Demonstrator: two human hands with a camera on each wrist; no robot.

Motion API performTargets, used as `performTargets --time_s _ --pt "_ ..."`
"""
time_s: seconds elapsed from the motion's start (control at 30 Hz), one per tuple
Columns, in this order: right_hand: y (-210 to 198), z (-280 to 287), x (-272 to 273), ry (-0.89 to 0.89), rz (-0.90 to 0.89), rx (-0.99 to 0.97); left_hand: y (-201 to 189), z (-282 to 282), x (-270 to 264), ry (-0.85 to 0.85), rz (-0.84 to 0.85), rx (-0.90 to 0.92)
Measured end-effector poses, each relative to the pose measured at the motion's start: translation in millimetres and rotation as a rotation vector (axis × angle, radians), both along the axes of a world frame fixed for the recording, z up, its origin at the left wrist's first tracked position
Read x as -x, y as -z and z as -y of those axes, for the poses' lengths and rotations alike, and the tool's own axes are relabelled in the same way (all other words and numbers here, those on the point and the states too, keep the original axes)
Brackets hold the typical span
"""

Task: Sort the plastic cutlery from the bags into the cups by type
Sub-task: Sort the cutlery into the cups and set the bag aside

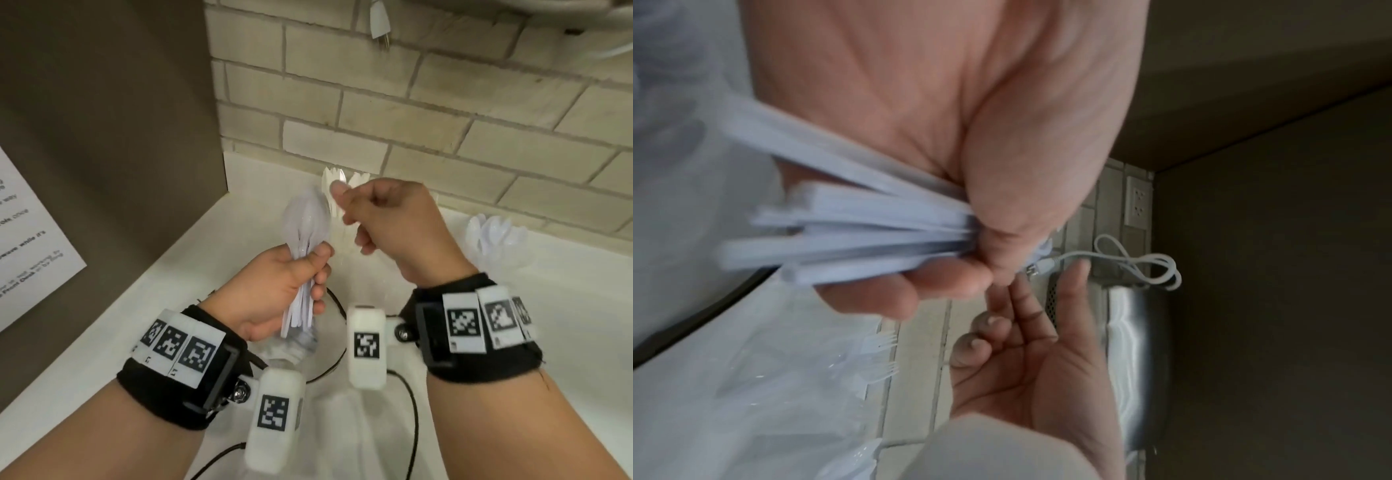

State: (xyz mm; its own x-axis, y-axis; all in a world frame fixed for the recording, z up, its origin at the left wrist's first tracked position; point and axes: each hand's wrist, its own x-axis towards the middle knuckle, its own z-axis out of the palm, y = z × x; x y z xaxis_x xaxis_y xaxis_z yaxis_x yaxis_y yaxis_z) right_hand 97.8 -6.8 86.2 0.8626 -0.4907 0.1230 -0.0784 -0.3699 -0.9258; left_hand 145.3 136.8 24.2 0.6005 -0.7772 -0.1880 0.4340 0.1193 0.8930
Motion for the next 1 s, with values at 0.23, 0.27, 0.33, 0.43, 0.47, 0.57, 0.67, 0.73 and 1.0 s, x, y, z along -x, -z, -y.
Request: performTargets --time_s 0.23,0.27,0.33,0.43,0.47,0.57,0.67,0.73,1.0 --pt "21.5 -22.4 41.5 0.053 -0.025 -0.036 0.5 4.6 28.4 0.021 0.239 -0.067" --pt "23.4 -23.2 46.4 0.07 -0.008 -0.036 2.2 3.9 31.4 0.03 0.223 -0.057" --pt "26.0 -24.3 54.6 0.11 0.026 -0.055 4.3 3.8 35.4 0.048 0.156 -0.046" --pt "26.3 -27.3 64.4 0.138 0.059 -0.103 -1.2 6.2 44.0 0.038 0.133 -0.03" --pt "25.2 -28.0 67.6 0.157 0.085 -0.144 -2.7 7.8 46.3 0.011 0.128 -0.032" --pt "18.3 -28.2 76.3 0.199 0.201 -0.249 -1.0 11.2 49.4 -0.104 0.22 -0.133" --pt "16.2 -30.2 78.7 0.171 0.223 -0.232 2.6 14.3 51.0 -0.196 0.431 -0.304" --pt "20.8 -31.0 76.5 0.143 0.192 -0.206 0.9 15.9 51.8 -0.261 0.637 -0.447" --pt "24.2 -33.9 74.4 0.044 0.041 -0.25 -4.0 12.4 50.3 -0.123 0.815 -0.512"
